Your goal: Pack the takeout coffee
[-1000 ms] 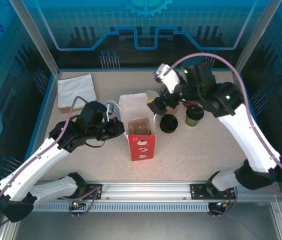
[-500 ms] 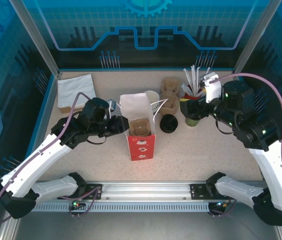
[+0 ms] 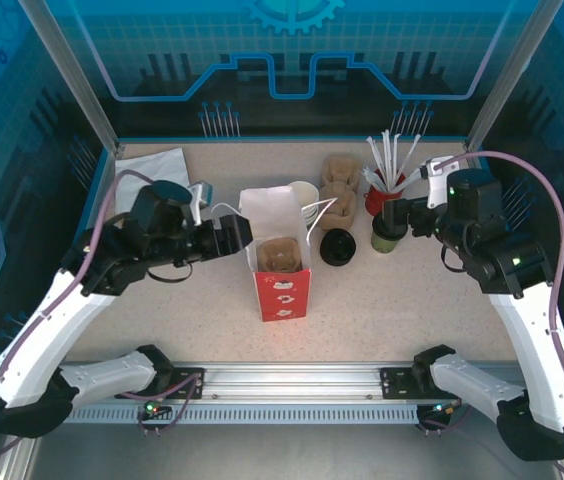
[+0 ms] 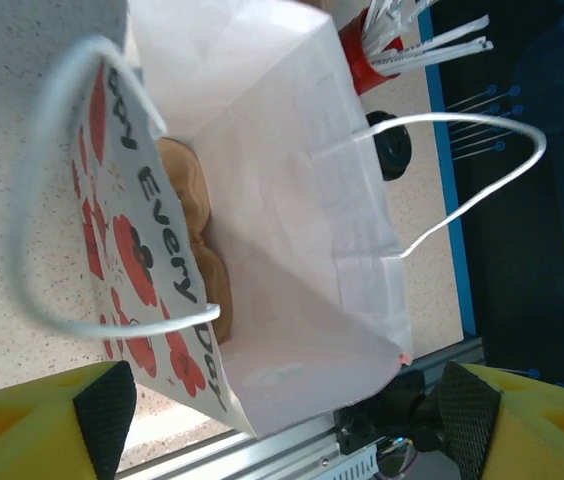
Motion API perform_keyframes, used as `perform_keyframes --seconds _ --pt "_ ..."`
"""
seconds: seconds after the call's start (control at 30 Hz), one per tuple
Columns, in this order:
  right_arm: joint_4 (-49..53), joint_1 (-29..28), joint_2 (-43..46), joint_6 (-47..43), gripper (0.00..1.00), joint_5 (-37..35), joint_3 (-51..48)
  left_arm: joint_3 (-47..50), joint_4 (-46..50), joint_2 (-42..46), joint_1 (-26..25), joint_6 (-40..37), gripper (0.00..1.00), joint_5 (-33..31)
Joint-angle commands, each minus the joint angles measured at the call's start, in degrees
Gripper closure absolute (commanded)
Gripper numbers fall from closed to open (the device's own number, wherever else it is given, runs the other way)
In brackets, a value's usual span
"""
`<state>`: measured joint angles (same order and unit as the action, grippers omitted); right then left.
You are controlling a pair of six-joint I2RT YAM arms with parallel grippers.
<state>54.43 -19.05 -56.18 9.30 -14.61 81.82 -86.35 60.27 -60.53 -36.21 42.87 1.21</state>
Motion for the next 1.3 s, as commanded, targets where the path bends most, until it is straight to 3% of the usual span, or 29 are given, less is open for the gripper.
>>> perform_keyframes --seconds 0.0,0.17,0.33,0.57,0.7,0.83,1.13,1.27 --pt "-0.77 1.01 0.10 1.12 0.00 -0.04 -0.67 -6.44 7.54 -2.37 4.63 -3.16 0.17 -0.15" --pt "-0.82 1.03 0.41 1.45 0.00 0.68 -1.74 -16.82 13.53 -11.54 13.68 -10.64 0.17 3.40" --pt "-0.76 1.03 1.40 1.69 0.00 0.81 -2.71 -24.39 17.23 -22.23 17.31 -17.09 0.17 4.65" --pt "0.23 1.12 2.69 1.25 0.00 -0.55 -3.67 -28.22 19.80 -32.03 17.57 -23.27 0.22 8.02" --pt "0.59 1.21 3.27 1.29 0.00 -1.03 -3.88 -25.77 17.63 -34.11 17.57 -23.80 0.22 11.81" --pt "0.51 1.21 3.80 1.69 0.00 -1.06 -4.15 -23.74 15.40 -35.70 17.51 -23.69 0.24 11.43" --pt "0.84 1.22 4.24 1.80 0.00 -1.25 -4.30 -23.61 13.60 -38.91 17.14 -22.26 0.50 9.01" --pt "0.76 1.21 4.32 1.94 0.00 -1.18 -4.35 -24.23 12.81 -38.45 16.83 -21.21 0.73 7.90"
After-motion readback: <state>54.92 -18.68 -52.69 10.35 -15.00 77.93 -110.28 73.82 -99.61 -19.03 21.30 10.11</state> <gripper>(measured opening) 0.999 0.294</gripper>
